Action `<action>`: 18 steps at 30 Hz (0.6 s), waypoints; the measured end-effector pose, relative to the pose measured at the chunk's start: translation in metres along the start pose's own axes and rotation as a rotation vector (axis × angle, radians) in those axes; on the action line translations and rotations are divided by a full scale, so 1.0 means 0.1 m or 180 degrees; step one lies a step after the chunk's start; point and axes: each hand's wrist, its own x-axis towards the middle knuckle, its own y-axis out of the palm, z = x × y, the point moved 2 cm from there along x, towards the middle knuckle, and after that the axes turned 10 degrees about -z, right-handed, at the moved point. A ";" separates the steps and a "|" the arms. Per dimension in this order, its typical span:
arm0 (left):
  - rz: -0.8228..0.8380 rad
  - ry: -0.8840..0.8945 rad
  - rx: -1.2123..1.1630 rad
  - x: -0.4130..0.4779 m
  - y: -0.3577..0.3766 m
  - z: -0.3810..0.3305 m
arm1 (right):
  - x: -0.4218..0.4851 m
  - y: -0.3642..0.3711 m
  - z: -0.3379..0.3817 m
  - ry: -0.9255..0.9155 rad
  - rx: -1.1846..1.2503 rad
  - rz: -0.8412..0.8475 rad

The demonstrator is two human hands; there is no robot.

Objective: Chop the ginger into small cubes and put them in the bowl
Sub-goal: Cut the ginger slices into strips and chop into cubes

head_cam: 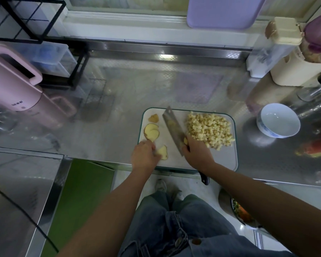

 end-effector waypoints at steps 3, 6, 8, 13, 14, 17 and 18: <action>-0.0006 0.0077 -0.0034 0.03 -0.02 0.03 | 0.01 0.07 0.05 0.0015 -0.0109 0.0083; -0.0200 0.0037 -0.0112 0.09 -0.08 0.07 | 0.13 0.02 0.00 0.0383 -0.0158 -0.0082; -0.0370 0.0005 -0.0154 0.17 -0.13 0.09 | 0.24 -0.01 -0.01 0.0506 -0.0211 -0.0183; -0.0392 0.0209 0.0040 0.45 -0.17 0.00 | 0.36 0.03 0.07 0.0637 -0.0444 -0.0098; -0.0255 0.0204 0.0192 0.51 -0.16 -0.02 | 0.36 0.04 0.07 0.0653 -0.0466 -0.0081; 0.0029 0.0145 0.0561 0.63 -0.13 -0.07 | 0.37 0.04 0.04 0.0626 -0.0457 -0.0068; 0.0008 0.0141 0.0593 0.65 -0.13 -0.08 | 0.38 0.03 0.03 0.0609 -0.0454 -0.0080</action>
